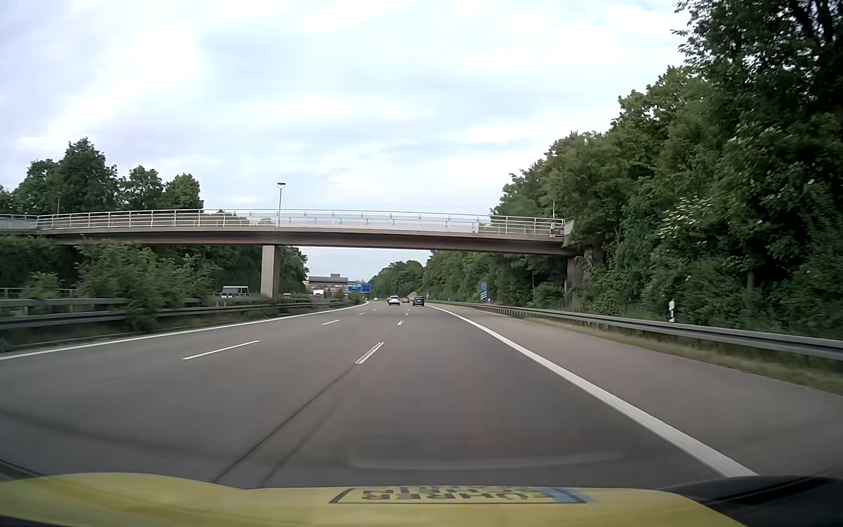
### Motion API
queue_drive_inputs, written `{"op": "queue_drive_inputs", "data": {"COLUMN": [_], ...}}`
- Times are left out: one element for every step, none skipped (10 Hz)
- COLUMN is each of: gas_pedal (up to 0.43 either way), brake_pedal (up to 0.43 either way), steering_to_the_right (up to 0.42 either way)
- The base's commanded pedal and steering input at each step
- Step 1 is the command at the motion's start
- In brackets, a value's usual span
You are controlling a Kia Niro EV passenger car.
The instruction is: Follow the waypoints while adhering to traffic rules and regulations
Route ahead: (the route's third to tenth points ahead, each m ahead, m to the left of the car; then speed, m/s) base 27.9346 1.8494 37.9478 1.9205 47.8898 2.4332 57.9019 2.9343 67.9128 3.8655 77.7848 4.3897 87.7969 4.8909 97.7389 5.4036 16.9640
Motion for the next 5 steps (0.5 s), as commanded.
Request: {"op": "queue_drive_inputs", "data": {"gas_pedal": [0.067,0.067,0.067,0.067,0.067], "brake_pedal": [0.0,0.0,0.0,0.0,0.0], "steering_to_the_right": [0.0,0.0,0.0,0.0,0.0]}}
